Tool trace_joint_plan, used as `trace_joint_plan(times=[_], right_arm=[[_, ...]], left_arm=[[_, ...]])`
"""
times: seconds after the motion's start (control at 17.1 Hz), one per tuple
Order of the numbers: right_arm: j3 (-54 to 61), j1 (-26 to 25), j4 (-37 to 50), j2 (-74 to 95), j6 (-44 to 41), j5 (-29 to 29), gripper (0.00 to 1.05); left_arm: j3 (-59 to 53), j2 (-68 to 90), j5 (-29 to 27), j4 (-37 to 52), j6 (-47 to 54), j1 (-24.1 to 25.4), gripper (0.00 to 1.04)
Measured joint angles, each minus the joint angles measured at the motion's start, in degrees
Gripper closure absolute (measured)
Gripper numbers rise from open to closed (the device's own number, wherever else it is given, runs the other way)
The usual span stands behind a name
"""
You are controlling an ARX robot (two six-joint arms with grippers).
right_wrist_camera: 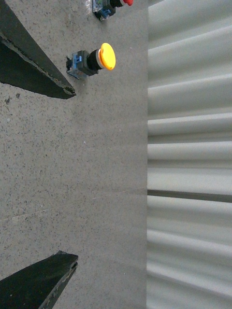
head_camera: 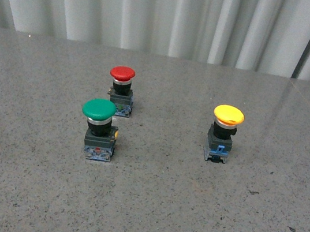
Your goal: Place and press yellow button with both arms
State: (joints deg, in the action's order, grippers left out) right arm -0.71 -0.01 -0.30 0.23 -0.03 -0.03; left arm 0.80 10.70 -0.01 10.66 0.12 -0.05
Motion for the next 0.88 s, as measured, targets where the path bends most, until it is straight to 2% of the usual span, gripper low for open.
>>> trace_joint_plan(times=[0.12, 0.18, 0.64, 0.88], right_arm=[[0.0, 0.0, 0.0, 0.0, 0.0, 0.0, 0.06], [0.0, 0.0, 0.0, 0.0, 0.0, 0.0, 0.06], [0.0, 0.0, 0.0, 0.0, 0.0, 0.0, 0.06], [0.0, 0.0, 0.0, 0.0, 0.0, 0.0, 0.06]], left_arm=[[0.1, -3.3, 0.0, -4.3, 0.0, 0.0, 1.03], [0.0, -8.4, 0.0, -11.5, 0.0, 0.0, 1.03], [0.0, -10.2, 0.0, -10.9, -0.1, 0.0, 1.02], [0.0, -10.2, 0.0, -10.9, -0.1, 0.0, 0.59]])
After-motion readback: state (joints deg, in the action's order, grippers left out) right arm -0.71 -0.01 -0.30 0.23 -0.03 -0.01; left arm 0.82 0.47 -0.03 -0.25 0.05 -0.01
